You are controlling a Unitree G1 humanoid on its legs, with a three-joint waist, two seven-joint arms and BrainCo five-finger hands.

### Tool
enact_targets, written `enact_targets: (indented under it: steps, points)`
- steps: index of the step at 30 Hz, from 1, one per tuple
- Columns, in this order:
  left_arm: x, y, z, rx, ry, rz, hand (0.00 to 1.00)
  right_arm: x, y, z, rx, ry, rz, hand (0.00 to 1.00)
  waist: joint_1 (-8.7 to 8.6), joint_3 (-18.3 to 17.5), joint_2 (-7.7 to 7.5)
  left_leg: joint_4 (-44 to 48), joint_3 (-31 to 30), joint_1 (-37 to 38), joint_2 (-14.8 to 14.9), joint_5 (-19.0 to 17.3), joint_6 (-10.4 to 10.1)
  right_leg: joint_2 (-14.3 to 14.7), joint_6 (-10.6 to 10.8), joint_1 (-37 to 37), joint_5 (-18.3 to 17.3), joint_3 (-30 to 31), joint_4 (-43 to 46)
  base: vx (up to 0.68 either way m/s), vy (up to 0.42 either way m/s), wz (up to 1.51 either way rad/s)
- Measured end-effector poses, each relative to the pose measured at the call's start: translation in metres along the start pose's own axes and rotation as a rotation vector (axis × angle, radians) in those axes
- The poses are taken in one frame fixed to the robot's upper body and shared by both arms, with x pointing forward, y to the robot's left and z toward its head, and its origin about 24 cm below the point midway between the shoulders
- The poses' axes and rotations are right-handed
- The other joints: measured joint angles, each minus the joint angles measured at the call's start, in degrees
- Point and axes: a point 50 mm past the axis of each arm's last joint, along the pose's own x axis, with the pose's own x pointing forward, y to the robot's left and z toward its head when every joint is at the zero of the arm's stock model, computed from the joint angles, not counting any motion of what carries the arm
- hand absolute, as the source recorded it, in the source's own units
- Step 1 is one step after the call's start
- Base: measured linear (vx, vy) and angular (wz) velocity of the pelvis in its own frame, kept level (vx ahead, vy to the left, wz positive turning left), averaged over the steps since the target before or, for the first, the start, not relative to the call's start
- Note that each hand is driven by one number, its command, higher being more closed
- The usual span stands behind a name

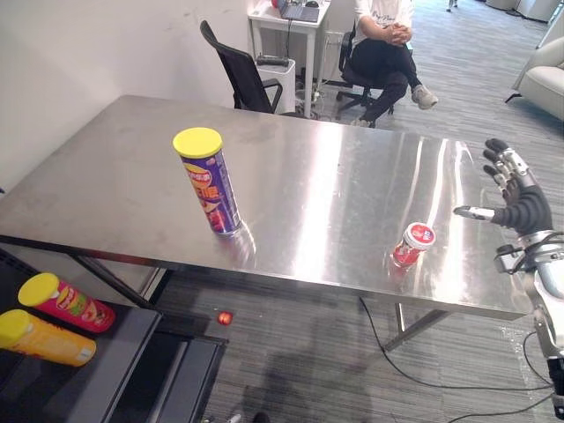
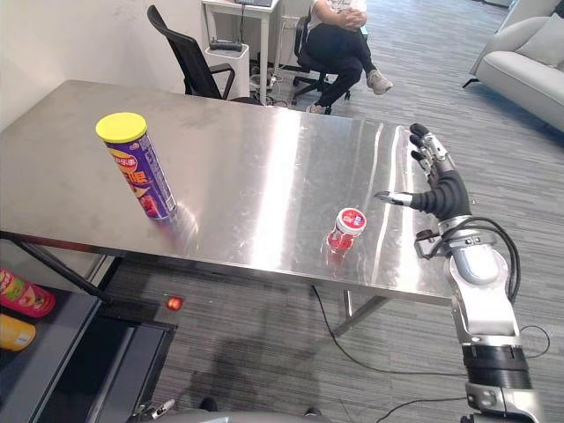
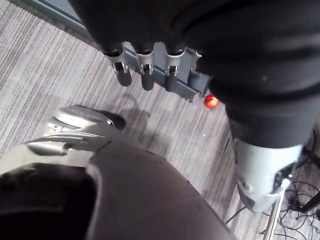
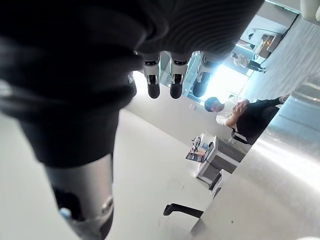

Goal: Put the gum and the chips on the shelf.

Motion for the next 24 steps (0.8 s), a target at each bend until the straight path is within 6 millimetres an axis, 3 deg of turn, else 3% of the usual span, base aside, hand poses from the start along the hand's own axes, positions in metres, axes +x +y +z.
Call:
enact_targets:
  steps: [6, 13, 24]
  points:
    - [0.0000, -0.0004, 0.0006, -0.003, -0.005, -0.002, 0.00, 0.0038, 0.0054, -0.0035, 0.009, 0.012, 0.018, 0.00, -0.08, 0.9, 0.09, 0.0, -0.1, -1.0, -0.1, 0.3, 0.1, 0.0, 0.1, -0.8, 0.2, -0.2, -0.1, 0.00, 0.002, 0.02]
    - [0.0002, -0.0002, 0.0012, -0.033, -0.010, 0.003, 0.00, 0.0101, 0.0023, -0.0055, 0.006, 0.021, 0.008, 0.00, 0.08, 1.8, -0.07, -0.2, -0.5, -1.9, -0.4, 1.1, 0.8, 0.0, -0.2, -1.0, 3.5, -0.7, -1.9, -0.01, 0.007, 0.00]
    - [0.0007, 0.0007, 0.0047, -0.037, -0.023, 0.004, 0.00, 0.0104, 0.0056, -0.0063, 0.008, 0.025, 0.023, 0.00, 0.80, 3.5, -0.64, -3.4, -2.1, -2.9, -0.7, 3.9, 0.5, -0.1, -0.4, -3.0, 3.6, -1.5, -1.9, -0.05, -0.006, 0.04]
